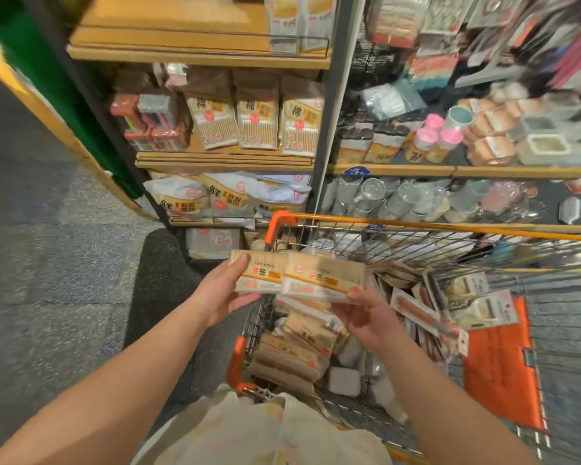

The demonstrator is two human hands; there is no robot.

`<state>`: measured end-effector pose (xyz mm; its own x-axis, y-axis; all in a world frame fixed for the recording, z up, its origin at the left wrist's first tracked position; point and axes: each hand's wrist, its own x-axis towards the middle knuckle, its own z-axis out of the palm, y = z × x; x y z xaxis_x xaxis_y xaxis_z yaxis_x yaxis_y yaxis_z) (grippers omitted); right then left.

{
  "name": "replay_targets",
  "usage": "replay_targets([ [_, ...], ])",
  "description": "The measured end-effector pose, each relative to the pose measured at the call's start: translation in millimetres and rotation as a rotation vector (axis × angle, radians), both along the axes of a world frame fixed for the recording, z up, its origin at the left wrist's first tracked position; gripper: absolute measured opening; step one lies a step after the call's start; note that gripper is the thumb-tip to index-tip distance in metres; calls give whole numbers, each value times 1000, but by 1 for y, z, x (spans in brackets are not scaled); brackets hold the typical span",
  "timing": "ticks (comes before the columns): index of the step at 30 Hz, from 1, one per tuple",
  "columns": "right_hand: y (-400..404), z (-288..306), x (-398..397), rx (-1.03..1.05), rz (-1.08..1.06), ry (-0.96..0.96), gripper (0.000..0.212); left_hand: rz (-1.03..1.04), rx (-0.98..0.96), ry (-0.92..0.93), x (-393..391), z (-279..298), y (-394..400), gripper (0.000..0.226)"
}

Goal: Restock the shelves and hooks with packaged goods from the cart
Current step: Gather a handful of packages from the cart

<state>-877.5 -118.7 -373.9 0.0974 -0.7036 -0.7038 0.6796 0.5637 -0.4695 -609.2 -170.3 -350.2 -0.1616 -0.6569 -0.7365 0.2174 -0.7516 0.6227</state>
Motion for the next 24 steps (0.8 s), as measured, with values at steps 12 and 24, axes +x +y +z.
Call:
replay_targets([
  [12,-23,-11,62,22,420,307,58,-37,-56,51,-2,-8,9,43],
  [24,-16,-60,53,265,239,228,69,-202,11,-218,19,-30,7,37],
])
